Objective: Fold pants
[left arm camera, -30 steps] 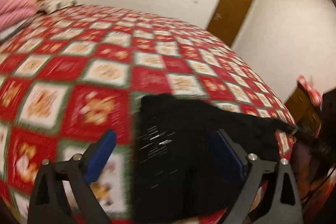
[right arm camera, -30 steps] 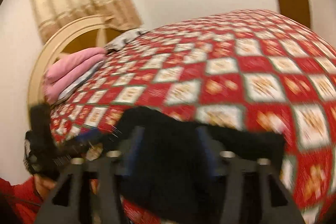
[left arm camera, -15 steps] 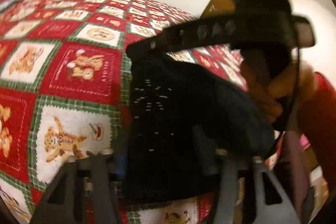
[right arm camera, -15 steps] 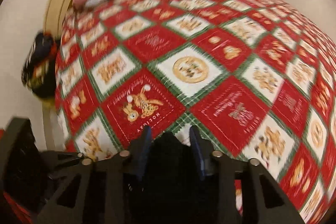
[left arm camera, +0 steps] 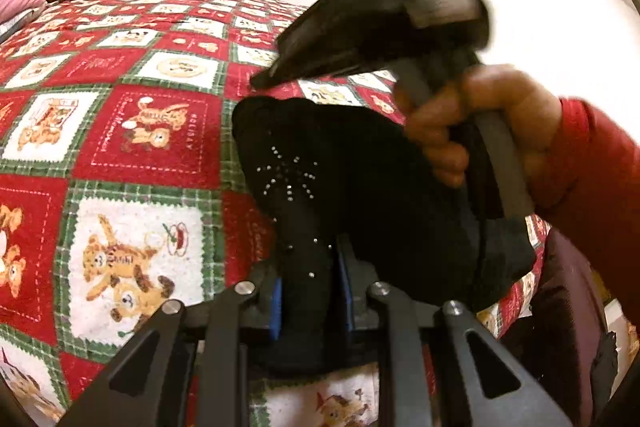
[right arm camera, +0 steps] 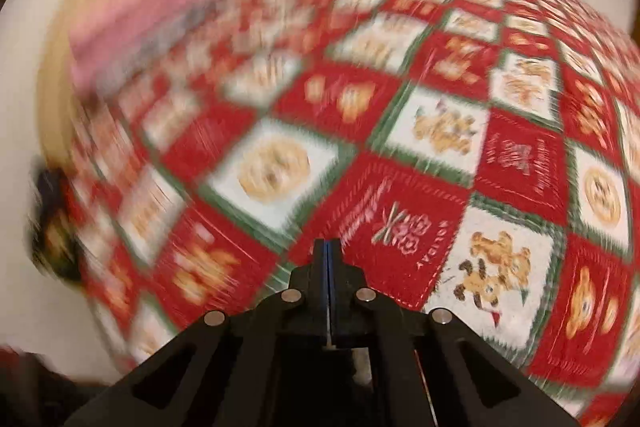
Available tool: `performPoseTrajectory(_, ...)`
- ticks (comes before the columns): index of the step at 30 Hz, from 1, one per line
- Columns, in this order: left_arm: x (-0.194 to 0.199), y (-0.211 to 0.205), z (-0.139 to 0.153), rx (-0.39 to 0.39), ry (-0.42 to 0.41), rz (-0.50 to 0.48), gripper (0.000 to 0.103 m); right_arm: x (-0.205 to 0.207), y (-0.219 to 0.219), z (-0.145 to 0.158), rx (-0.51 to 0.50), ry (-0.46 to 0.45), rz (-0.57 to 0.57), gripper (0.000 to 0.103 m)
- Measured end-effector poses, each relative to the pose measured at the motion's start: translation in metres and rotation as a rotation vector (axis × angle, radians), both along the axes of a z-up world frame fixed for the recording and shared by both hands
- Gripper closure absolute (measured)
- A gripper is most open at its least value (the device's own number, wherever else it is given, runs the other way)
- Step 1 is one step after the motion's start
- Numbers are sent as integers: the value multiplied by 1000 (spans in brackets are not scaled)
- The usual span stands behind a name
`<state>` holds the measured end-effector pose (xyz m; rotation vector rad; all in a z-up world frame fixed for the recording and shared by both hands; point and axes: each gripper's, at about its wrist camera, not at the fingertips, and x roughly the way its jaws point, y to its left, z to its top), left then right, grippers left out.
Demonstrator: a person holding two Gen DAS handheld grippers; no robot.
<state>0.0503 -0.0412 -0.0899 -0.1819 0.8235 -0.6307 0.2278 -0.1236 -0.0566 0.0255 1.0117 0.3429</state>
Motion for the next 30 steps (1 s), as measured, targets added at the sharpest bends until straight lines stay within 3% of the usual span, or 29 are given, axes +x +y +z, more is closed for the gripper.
performPoseTrajectory(1, 2, 2, -1, 3, 1, -1, 74, -15, -15, 17, 81, -54, -42, 102)
performPoseTrajectory(3, 5, 10, -2, -19, 19, -3, 72, -44, -33, 37, 120, -115, -82, 102)
performPoseTrajectory(6, 3, 10, -1, -15, 25, 5, 71, -89, -45, 51, 52, -167, -146, 102)
performPoseTrajectory(9, -3, 5, 6, 62, -42, 19, 66, -155, -75, 54, 51, -203, -222, 102)
performPoseTrajectory(12, -2, 4, 7, 95, -54, 37, 62, -225, -111, 32, 23, -191, -337, 102)
performPoseTrajectory(15, 0, -2, 6, 140, -46, 49, 59, -264, -145, -6, 25, -77, -440, 102)
performPoseTrajectory(17, 0, -4, 9, 185, -67, 60, 48, -289, -169, -23, 163, -82, -489, 102)
performPoseTrajectory(18, -1, -3, 10, 214, -79, 78, 40, -297, -174, -24, 199, -89, -506, 102)
performPoseTrajectory(20, -3, 2, 12, 244, -78, 108, 35, -306, -180, -18, 246, -117, -552, 102)
performPoseTrajectory(23, -7, 11, 20, 266, -78, 161, 34, -309, -169, 1, 205, -192, -549, 101)
performPoseTrajectory(26, -19, 14, 32, 281, -115, 188, 25, -312, -152, 19, 178, -276, -529, 101)
performPoseTrajectory(30, -28, 8, 43, 292, -161, 172, 24, -302, -132, 23, 174, -282, -512, 101)
